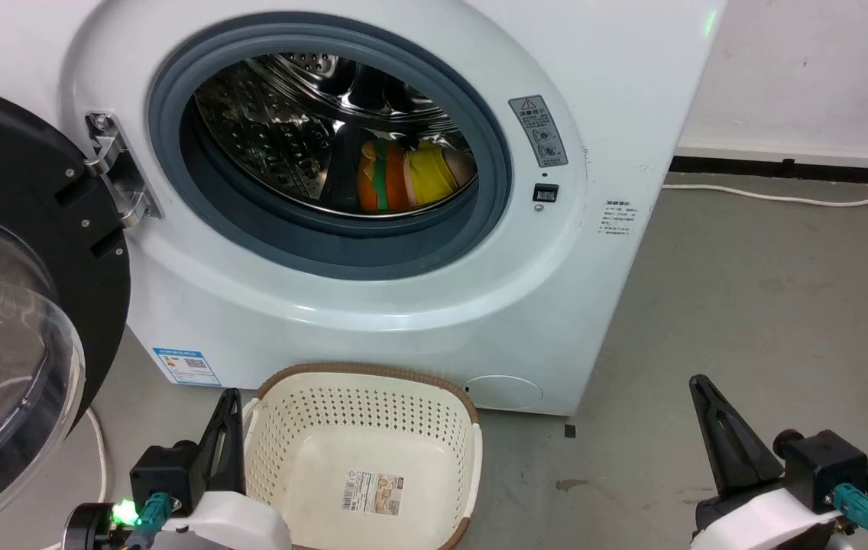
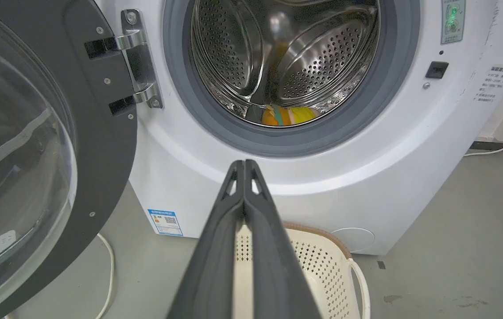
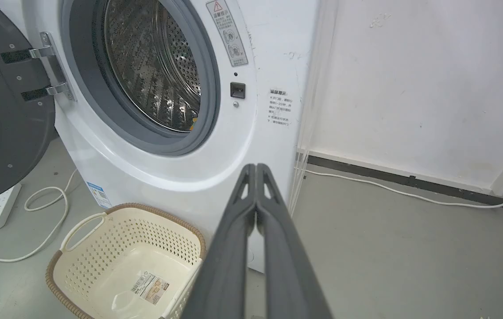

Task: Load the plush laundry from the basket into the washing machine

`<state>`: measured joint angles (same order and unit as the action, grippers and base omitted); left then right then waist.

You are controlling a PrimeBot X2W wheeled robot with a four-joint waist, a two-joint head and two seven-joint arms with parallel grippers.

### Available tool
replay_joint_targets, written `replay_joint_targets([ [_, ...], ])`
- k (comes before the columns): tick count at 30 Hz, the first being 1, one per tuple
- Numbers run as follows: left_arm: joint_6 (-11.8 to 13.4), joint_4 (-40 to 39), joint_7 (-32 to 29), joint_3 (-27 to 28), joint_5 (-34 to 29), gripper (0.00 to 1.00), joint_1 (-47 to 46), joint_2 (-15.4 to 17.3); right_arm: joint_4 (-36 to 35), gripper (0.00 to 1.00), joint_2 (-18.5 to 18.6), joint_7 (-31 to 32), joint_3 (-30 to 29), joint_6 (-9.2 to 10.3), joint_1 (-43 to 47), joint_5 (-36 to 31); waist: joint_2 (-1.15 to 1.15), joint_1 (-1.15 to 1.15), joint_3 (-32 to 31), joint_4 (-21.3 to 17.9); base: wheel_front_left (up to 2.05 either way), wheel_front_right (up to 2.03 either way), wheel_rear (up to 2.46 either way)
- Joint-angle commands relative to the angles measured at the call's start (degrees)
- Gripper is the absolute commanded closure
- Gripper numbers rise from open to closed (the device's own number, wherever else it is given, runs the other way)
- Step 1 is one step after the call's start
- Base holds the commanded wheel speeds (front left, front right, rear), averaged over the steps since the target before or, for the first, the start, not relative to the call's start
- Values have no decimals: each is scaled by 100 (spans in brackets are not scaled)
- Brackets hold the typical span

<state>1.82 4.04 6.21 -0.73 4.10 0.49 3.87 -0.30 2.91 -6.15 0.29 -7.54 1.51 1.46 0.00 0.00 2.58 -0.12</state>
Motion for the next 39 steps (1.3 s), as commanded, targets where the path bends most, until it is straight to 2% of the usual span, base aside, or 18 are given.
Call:
replay_joint_targets([
  [1, -27, -49, -36, 21, -42, 100, -28, -32, 17, 100, -1, 25, -10, 3, -79, -46, 0, 0, -6, 0, 0, 0, 0],
  [39, -144, -318, -480, 60, -321, 100, -44, -83, 27, 100, -2, 472, -25, 5, -133, -122, 0, 0, -197, 9, 0, 0, 0],
])
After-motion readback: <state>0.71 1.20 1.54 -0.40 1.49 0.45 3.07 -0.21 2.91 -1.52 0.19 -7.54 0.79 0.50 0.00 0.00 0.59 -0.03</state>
